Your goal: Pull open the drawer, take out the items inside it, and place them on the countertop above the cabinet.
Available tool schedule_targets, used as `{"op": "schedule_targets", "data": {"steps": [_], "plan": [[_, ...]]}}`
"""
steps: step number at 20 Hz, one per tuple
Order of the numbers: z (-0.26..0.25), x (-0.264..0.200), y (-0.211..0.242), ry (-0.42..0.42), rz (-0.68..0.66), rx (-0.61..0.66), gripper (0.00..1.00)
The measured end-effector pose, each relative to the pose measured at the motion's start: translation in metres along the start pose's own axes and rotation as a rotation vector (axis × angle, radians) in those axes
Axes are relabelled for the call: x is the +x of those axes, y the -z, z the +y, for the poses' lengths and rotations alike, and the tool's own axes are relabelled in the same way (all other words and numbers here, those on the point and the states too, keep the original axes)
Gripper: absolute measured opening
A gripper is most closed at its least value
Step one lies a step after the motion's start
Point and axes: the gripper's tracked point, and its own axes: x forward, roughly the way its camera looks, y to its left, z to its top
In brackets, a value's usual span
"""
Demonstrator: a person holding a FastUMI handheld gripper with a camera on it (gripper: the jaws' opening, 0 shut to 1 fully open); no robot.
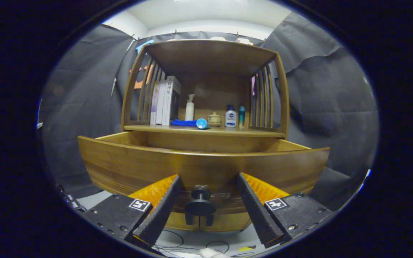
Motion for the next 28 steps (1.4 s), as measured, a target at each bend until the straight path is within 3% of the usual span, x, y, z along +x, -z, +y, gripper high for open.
{"op": "schedule_targets", "data": {"steps": [8, 28], "plan": [[0.004, 0.035, -0.013, 0.015, -0.023, 0.002, 1.00], [0.008, 0.132, -0.017, 0.023, 0.066, 0.005, 0.99]]}}
